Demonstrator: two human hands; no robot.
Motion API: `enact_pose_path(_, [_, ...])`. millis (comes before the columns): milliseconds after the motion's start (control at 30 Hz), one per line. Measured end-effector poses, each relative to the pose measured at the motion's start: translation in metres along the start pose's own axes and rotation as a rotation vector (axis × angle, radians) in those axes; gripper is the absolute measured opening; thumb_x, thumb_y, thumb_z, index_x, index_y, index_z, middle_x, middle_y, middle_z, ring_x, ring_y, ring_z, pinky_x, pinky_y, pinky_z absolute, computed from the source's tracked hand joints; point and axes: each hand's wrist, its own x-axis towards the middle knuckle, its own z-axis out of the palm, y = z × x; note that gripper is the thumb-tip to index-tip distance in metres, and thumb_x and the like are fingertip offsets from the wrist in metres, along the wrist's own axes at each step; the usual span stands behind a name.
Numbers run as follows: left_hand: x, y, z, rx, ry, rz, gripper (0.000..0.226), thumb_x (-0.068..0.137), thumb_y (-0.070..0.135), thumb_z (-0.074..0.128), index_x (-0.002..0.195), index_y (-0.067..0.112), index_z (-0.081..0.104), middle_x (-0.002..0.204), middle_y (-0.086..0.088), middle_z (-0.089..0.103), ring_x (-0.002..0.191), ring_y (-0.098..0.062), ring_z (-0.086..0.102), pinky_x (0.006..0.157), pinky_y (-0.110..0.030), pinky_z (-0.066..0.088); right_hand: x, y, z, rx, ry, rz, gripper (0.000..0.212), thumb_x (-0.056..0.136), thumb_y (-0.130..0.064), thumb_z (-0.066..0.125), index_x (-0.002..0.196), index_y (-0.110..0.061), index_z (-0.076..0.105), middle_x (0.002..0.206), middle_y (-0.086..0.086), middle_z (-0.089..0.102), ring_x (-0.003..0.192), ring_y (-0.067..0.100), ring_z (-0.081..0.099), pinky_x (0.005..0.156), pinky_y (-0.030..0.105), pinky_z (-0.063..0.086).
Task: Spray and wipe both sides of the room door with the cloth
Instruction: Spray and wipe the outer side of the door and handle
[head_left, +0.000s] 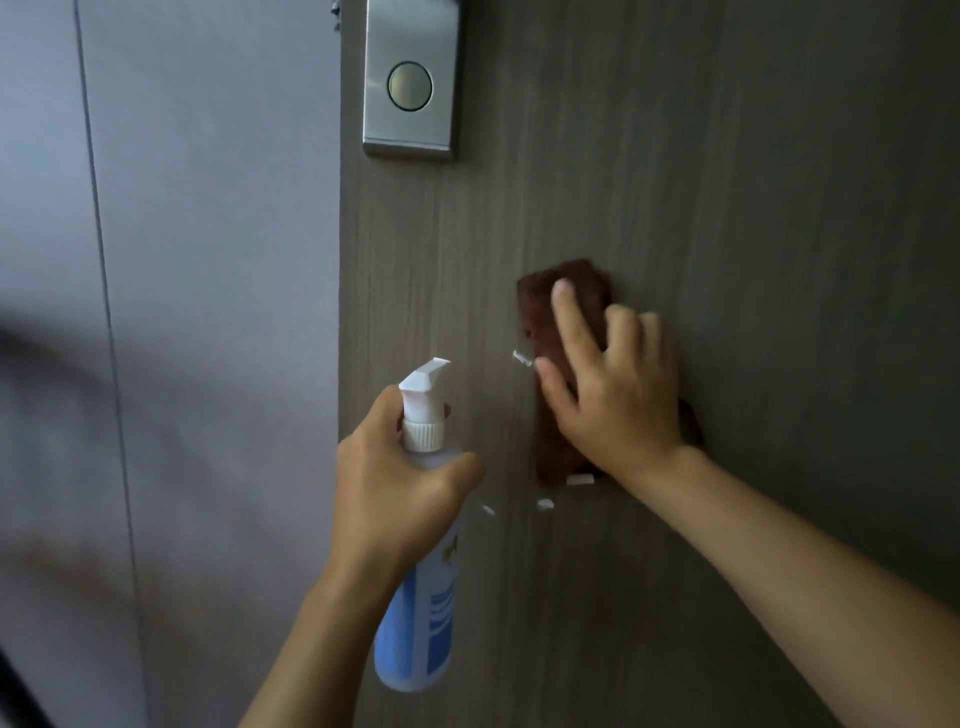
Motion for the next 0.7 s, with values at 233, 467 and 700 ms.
enact_pose_path(233, [0.001, 0.009, -0.01, 0.003, 0.037, 0.021, 0.032, 0.065, 0.004, 0.082, 0.081, 0.025, 0.063, 0.076, 0.011, 0.068, 0.065, -0.016, 0.064, 0.051, -0.029, 0.05, -0.022, 0.002, -0.004, 0.104, -0.1, -0.263, 0.055, 0.107, -0.046, 0.041, 0.153, -0.016, 0.05, 0.092, 0.016, 0.053, 0.076, 0.033, 0.047, 0.064, 0.045, 0.042])
enact_pose_path(467, [0.003, 0.019, -0.017, -0.031, 0.063, 0.032, 0.031, 0.066, 0.004, 0.084, 0.083, 0.023, 0.065, 0.073, 0.005, 0.068, 0.064, -0.018, 0.065, 0.051, -0.03, 0.05, 0.017, 0.007, -0.007, 0.046, -0.033, -0.017, 0.062, 0.099, -0.056, 0.047, 0.155, -0.028, 0.047, 0.105, 0.016, 0.052, 0.087, 0.031, 0.044, 0.075, 0.044, 0.039])
enact_pose_path(700, [0.002, 0.017, -0.019, -0.035, 0.046, 0.033, 0.034, 0.069, 0.004, 0.085, 0.082, 0.025, 0.061, 0.082, 0.013, 0.067, 0.07, -0.015, 0.064, 0.053, -0.032, 0.049, -0.008, 0.011, -0.006, 0.004, -0.137, -0.304, 0.076, 0.092, -0.066, 0.057, 0.154, -0.024, 0.048, 0.102, 0.016, 0.053, 0.084, 0.03, 0.044, 0.069, 0.042, 0.041])
